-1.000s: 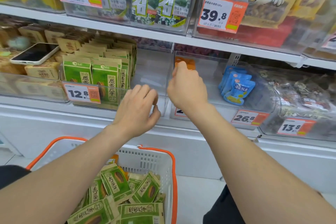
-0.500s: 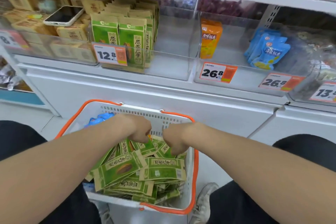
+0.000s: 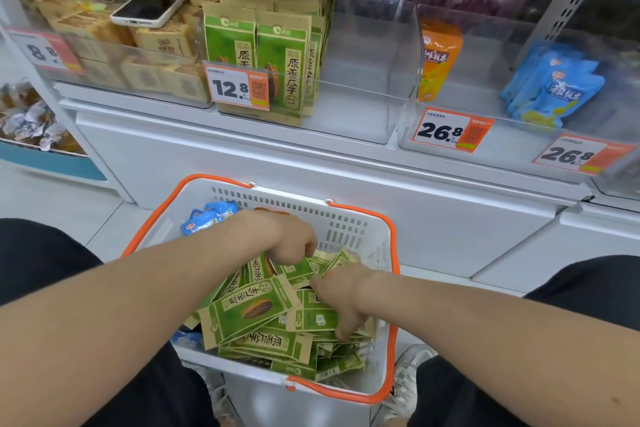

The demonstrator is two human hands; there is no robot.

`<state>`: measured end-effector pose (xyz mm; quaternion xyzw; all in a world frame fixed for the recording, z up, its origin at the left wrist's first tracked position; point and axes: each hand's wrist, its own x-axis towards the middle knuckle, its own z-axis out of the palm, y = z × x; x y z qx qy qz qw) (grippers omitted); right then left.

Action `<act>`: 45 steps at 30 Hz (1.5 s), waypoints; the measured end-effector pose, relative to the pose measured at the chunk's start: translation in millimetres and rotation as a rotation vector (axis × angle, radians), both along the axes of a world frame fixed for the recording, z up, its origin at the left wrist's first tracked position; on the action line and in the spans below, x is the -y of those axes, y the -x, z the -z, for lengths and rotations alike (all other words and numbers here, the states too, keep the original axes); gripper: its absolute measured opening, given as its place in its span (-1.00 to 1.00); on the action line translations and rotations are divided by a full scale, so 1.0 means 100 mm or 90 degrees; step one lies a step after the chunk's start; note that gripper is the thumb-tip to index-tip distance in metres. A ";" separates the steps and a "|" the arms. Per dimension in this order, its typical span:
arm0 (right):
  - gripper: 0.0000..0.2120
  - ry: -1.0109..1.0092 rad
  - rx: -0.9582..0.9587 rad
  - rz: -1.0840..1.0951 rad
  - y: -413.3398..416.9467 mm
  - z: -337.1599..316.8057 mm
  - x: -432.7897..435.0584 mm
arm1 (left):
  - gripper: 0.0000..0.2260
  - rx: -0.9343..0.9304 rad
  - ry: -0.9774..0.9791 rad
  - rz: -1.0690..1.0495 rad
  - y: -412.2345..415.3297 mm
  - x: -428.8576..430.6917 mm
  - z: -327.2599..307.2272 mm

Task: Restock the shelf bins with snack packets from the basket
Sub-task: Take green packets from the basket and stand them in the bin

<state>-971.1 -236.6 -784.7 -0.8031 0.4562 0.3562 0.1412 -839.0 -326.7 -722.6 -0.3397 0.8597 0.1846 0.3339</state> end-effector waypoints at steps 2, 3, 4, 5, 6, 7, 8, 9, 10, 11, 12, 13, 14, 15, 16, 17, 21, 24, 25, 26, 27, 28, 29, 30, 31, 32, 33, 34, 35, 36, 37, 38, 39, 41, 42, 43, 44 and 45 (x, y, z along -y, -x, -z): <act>-0.26 -0.027 0.032 0.051 0.01 -0.06 0.09 | -0.54 -0.008 -0.010 -0.013 0.00 0.02 -0.06; -0.29 -0.046 0.055 0.094 0.03 -0.11 0.16 | -0.51 -0.010 -0.024 -0.024 0.00 0.03 -0.09; -0.33 -0.064 0.080 0.143 0.05 -0.18 0.24 | -0.48 -0.017 -0.040 -0.038 -0.01 0.05 -0.12; -0.39 -0.080 0.101 0.190 0.08 -0.27 0.32 | -0.44 -0.027 -0.055 -0.054 -0.02 0.08 -0.15; -0.46 -0.094 0.127 0.234 0.13 -0.38 0.41 | -0.37 -0.038 -0.072 -0.065 -0.05 0.13 -0.18; -0.52 -0.110 0.160 0.279 0.18 -0.50 0.50 | -0.27 -0.046 -0.093 -0.081 -0.09 0.19 -0.20; -0.57 -0.126 0.208 0.331 0.23 -0.62 0.57 | -0.19 -0.063 -0.116 -0.107 -0.13 0.24 -0.21; -0.59 -0.145 0.269 0.390 0.29 -0.74 0.64 | -0.17 -0.092 -0.144 -0.147 -0.17 0.30 -0.24; -0.59 -0.176 0.343 0.455 0.35 -0.84 0.68 | -0.23 -0.145 -0.168 -0.194 -0.21 0.35 -0.26; -0.57 -0.222 0.421 0.513 0.41 -0.93 0.71 | -0.36 -0.212 -0.181 -0.233 -0.23 0.39 -0.29; -0.55 -0.277 0.493 0.556 0.47 -0.99 0.73 | -0.52 -0.286 -0.174 -0.263 -0.26 0.43 -0.32; -0.54 -0.318 0.555 0.588 0.51 -1.05 0.73 | -0.65 -0.360 -0.156 -0.288 -0.28 0.45 -0.36; -0.56 -0.337 0.615 0.619 0.54 -1.08 0.74 | -0.71 -0.433 -0.144 -0.318 -0.30 0.48 -0.40; -0.59 -0.336 0.677 0.650 0.55 -1.11 0.75 | -0.72 -0.506 -0.142 -0.357 -0.33 0.49 -0.43; -0.62 -0.335 0.747 0.682 0.55 -1.14 0.77 | -0.71 -0.578 -0.146 -0.410 -0.36 0.50 -0.47; -0.63 -0.334 0.822 0.709 0.53 -1.17 0.78 | -0.72 -0.658 -0.152 -0.470 -0.37 0.51 -0.51; -0.61 -0.270 1.068 0.780 0.33 -1.33 0.81 | -0.66 -0.949 -0.219 -0.691 -0.28 0.47 -0.65; -0.51 0.008 1.026 0.701 0.17 -1.34 0.86 | -0.63 -1.037 -0.171 -0.770 -0.13 0.48 -0.67; -0.46 0.135 0.957 0.639 0.14 -1.35 0.86 | -0.67 -1.048 -0.111 -0.767 -0.10 0.48 -0.70; -0.43 0.243 0.885 0.577 0.12 -1.35 0.87 | -0.69 -1.050 -0.037 -0.747 -0.08 0.49 -0.72; -0.41 0.323 0.823 0.527 0.10 -1.37 0.87 | -0.69 -1.042 0.047 -0.712 -0.06 0.49 -0.77; -0.41 0.388 0.767 0.485 0.09 -1.40 0.87 | -0.69 -1.032 0.121 -0.676 -0.05 0.51 -0.80; -0.40 0.451 0.708 0.446 0.10 -1.43 0.87 | -0.68 -1.025 0.169 -0.655 -0.04 0.51 -0.85; -0.39 0.513 0.652 0.404 0.11 -1.44 0.90 | -0.65 -1.030 0.190 -0.650 -0.03 0.52 -0.88; -0.39 0.561 0.607 0.369 0.11 -1.47 0.90 | -0.61 -1.046 0.190 -0.657 -0.03 0.52 -0.91; -0.38 0.586 0.590 0.350 0.12 -1.51 0.92 | -0.57 -1.057 0.192 -0.671 -0.03 0.53 -0.93; -0.39 0.577 0.601 0.338 0.13 -1.55 0.94 | -0.55 -1.067 0.205 -0.681 -0.03 0.54 -0.95; -0.45 0.535 0.642 0.338 0.14 -1.59 0.97 | -0.56 -1.069 0.225 -0.681 -0.03 0.55 -0.97; -0.56 0.469 0.689 0.344 0.13 -1.66 0.98 | -0.59 -1.066 0.248 -0.669 -0.03 0.55 -1.01; -0.67 0.407 0.727 0.349 0.13 -1.72 1.00 | -0.63 -1.053 0.276 -0.654 -0.03 0.56 -1.06; -0.71 0.382 0.746 0.343 0.12 -1.81 1.01 | -0.66 -1.040 0.312 -0.636 -0.02 0.57 -1.12; -0.70 0.395 0.753 0.345 0.12 -1.89 1.04 | -0.69 -1.019 0.347 -0.630 -0.01 0.58 -1.17; -0.70 0.429 0.755 0.370 0.14 -1.97 1.08 | -0.70 -1.002 0.374 -0.637 0.00 0.60 -1.21; -0.71 0.529 0.787 0.469 0.19 -2.09 1.20 | -0.79 -0.980 0.430 -0.625 0.01 0.65 -1.25; -0.71 0.567 0.803 0.529 0.25 -2.13 1.28 | -0.85 -0.962 0.476 -0.602 0.01 0.68 -1.25; -0.70 0.589 0.820 0.586 0.31 -2.16 1.35 | -0.83 -0.935 0.528 -0.572 0.02 0.70 -1.25; -0.66 0.594 0.839 0.648 0.37 -2.19 1.43 | -0.76 -0.891 0.576 -0.542 0.03 0.73 -1.24; -0.60 0.579 0.870 0.713 0.42 -2.20 1.51 | -0.69 -0.844 0.619 -0.520 0.05 0.74 -1.24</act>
